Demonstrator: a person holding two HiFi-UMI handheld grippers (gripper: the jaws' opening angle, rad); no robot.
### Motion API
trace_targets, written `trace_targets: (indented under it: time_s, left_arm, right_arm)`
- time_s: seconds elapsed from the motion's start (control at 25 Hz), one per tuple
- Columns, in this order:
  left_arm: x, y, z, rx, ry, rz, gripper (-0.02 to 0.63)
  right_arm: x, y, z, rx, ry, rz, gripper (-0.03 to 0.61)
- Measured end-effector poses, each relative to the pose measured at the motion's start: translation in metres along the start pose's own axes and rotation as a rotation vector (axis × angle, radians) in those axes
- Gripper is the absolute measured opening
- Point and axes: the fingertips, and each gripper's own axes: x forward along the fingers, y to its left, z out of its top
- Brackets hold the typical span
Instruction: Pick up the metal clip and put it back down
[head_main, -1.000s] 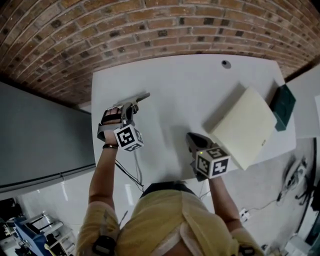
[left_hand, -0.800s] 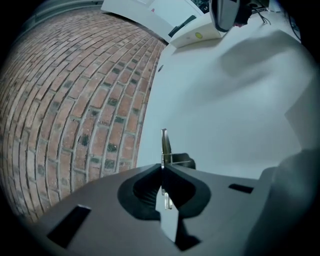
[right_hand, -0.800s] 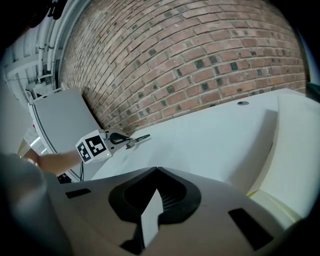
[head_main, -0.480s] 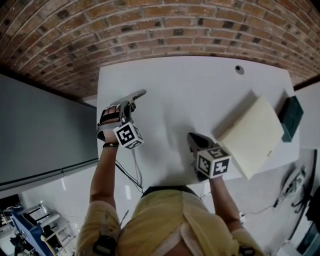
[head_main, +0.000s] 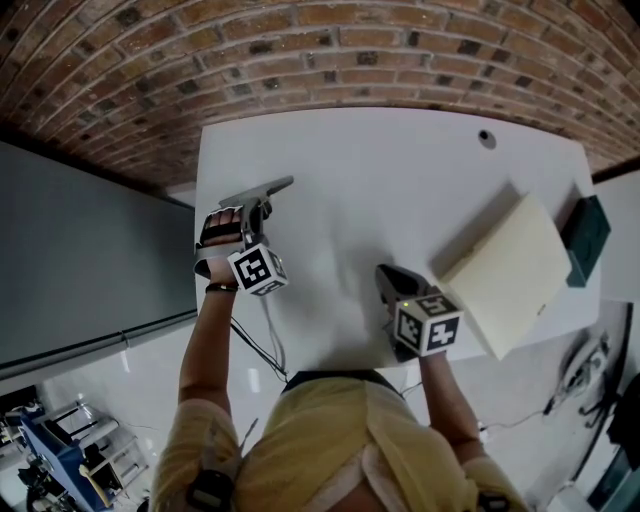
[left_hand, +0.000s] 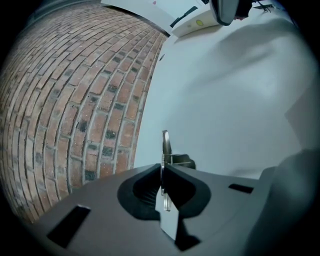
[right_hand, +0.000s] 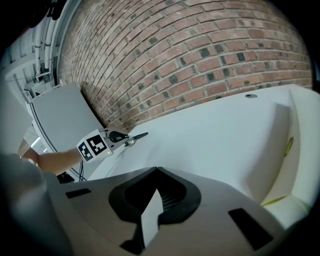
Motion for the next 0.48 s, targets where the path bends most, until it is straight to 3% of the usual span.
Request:
trace_targets:
  time_s: [0.48]
  left_arm:
    - [0.0, -0.01, 0.003, -0.007, -0.014, 0.007, 0.009]
  right_arm:
    - [-0.009, -0.002, -0.011, 0.018, -0.009, -0.026, 0.005]
